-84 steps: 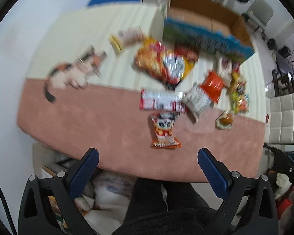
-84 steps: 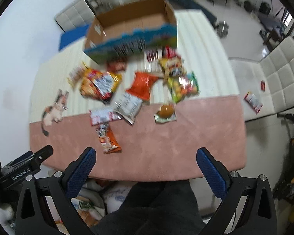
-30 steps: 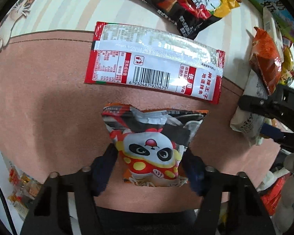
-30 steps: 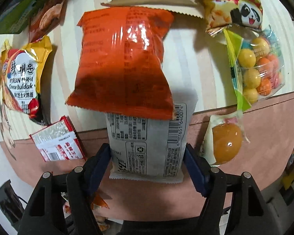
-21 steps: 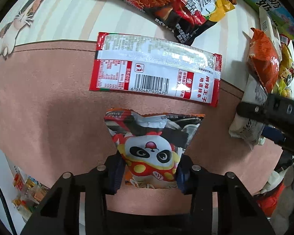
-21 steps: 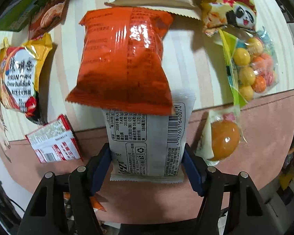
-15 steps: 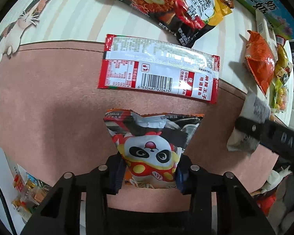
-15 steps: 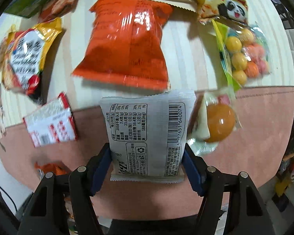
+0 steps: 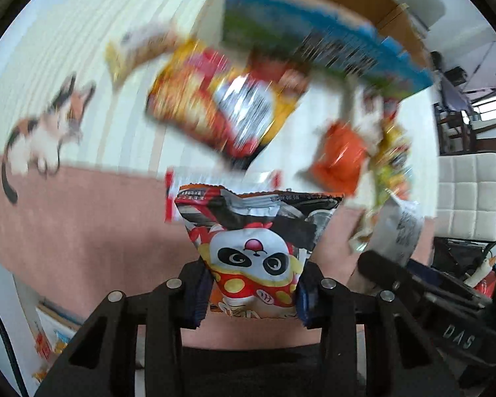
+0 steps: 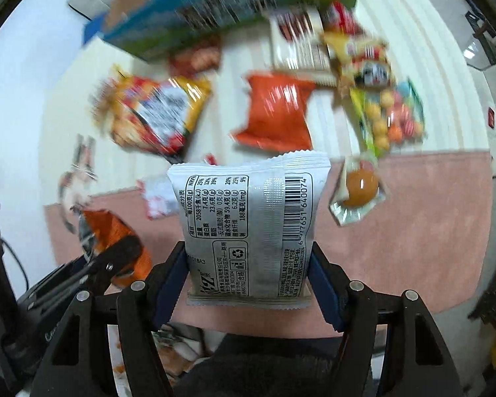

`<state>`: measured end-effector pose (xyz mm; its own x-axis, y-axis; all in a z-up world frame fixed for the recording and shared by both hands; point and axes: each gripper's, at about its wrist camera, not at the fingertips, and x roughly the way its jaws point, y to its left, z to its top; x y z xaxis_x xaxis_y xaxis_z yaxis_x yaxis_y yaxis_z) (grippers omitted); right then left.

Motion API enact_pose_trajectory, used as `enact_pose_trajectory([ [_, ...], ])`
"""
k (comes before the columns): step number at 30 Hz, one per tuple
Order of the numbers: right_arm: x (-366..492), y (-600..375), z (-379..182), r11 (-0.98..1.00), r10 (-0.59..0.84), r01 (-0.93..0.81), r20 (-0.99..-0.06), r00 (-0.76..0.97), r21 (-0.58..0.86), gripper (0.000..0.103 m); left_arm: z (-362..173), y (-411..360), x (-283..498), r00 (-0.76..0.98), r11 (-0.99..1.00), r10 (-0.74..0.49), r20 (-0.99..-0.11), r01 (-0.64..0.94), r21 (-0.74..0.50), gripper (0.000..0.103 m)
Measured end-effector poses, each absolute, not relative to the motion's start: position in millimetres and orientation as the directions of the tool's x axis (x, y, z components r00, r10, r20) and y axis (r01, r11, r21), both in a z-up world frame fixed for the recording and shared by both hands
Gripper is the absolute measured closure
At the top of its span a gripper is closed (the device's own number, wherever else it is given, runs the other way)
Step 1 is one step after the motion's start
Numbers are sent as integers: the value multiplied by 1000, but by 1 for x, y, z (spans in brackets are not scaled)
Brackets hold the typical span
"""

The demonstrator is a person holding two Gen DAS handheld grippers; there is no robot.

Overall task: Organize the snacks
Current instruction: 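Carry both bags into the cardboard box and open both tools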

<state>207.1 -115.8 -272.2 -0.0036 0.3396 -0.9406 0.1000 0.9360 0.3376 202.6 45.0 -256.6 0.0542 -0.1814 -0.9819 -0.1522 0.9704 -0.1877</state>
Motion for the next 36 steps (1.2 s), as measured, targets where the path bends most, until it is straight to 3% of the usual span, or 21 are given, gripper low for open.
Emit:
enact_pose_trajectory([
  [7, 308, -141, -202, 909, 405, 51, -906, 119, 413, 31, -184, 32, 305, 136, 968, -211, -968, -109, -226, 65],
  [12, 411, -144, -193, 923, 377, 10, -911, 168, 384, 31, -166, 27, 405, 165, 975, -185, -969, -90, -202, 65],
  [17, 507, -144, -227, 936, 352, -22, -928, 123, 352, 31, -196, 17, 502, 127, 988, -131, -983, -64, -140, 65],
  [22, 572, -141, -276, 949, 316, -38, -947, 50, 314, 31, -258, 9, 568, 6, 991, -118, -993, -59, -118, 65],
  [32, 617, -130, -336, 965, 244, -84, -969, -45, 247, 30, -314, -15, 604, -94, 991, -133, -987, -1, -134, 65],
  [34, 619, -130, -342, 968, 227, -91, -972, -59, 232, 22, -315, -16, 604, -93, 991, -136, -986, -3, -136, 62],
  [35, 618, -128, -341, 969, 224, -90, -973, -62, 229, 11, -314, -17, 603, -88, 990, -140, -986, -5, -140, 53],
  [36, 617, -129, -341, 971, 218, -90, -974, -64, 223, 7, -312, -17, 603, -81, 990, -140, -987, -4, -140, 40],
])
